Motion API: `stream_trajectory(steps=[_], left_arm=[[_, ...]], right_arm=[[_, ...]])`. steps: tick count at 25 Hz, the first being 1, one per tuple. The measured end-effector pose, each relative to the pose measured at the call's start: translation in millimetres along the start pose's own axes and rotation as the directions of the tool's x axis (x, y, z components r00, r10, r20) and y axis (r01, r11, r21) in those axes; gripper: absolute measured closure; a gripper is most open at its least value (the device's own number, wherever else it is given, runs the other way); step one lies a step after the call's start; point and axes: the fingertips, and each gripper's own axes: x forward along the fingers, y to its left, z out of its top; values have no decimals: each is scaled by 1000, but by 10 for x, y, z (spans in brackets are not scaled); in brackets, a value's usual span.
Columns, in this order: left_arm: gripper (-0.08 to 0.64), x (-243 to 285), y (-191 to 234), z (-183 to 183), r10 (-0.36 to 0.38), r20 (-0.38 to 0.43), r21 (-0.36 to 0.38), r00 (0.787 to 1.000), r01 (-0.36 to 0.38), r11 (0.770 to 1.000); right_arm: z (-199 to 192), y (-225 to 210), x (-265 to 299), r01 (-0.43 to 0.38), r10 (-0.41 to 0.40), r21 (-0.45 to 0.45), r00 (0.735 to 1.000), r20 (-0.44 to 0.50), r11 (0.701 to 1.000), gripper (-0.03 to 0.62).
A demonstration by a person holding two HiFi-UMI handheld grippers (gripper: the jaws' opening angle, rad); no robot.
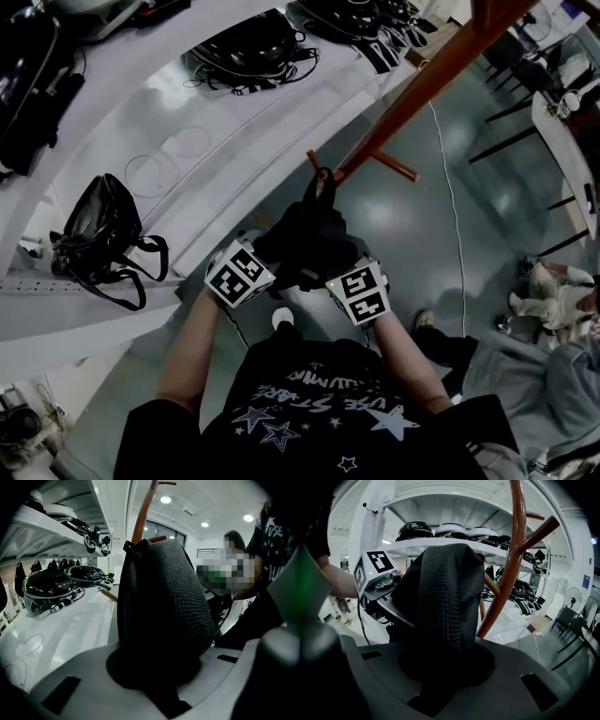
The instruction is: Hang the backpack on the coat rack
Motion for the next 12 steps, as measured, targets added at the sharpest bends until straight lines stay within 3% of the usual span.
stream_trajectory(steps=[12], left_arm=[[491, 156, 175, -28, -70, -40, 24, 997, 71, 997]], right_arm=[[-100, -110, 200, 36, -34, 79, 999, -27, 996, 503]])
